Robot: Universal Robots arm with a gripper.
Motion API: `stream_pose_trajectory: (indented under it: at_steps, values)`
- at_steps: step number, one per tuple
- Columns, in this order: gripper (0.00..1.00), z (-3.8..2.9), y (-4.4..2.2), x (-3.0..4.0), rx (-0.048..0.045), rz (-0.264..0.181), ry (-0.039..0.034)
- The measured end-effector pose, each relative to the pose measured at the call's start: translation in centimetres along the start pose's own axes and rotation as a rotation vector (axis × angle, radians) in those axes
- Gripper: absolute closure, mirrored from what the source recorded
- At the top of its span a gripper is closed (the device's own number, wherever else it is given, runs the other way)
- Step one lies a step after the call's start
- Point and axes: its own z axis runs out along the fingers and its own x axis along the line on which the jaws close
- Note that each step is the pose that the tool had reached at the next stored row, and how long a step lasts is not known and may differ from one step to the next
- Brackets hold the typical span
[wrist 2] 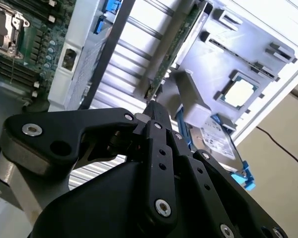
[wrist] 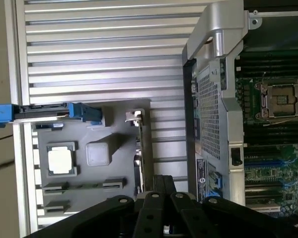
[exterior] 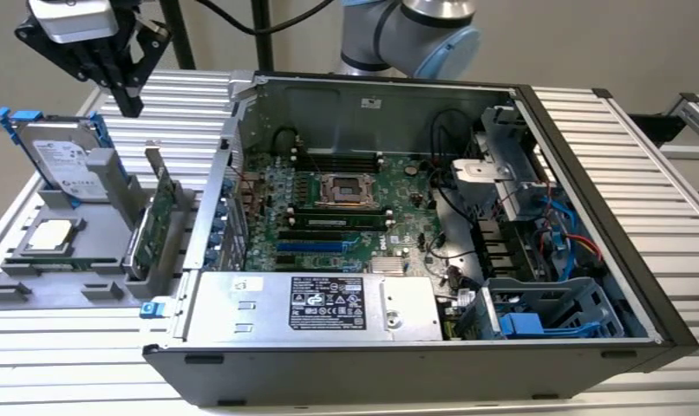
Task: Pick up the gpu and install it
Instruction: 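Reach for the gpu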
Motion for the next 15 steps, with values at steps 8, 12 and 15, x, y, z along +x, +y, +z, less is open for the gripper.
stream_pose_trajectory:
  at_steps: [8, 12, 15]
  values:
    - [1.0, -0.03, -0.13, 1.34, -0.0002, 0.0, -0.0001]
    - [1.0, -0.04, -0.17, 1.82, -0.0002, -0.001, 0.0]
    - [1.0, -0.05, -0.19, 2.11, -0.0002, -0.002, 0.0]
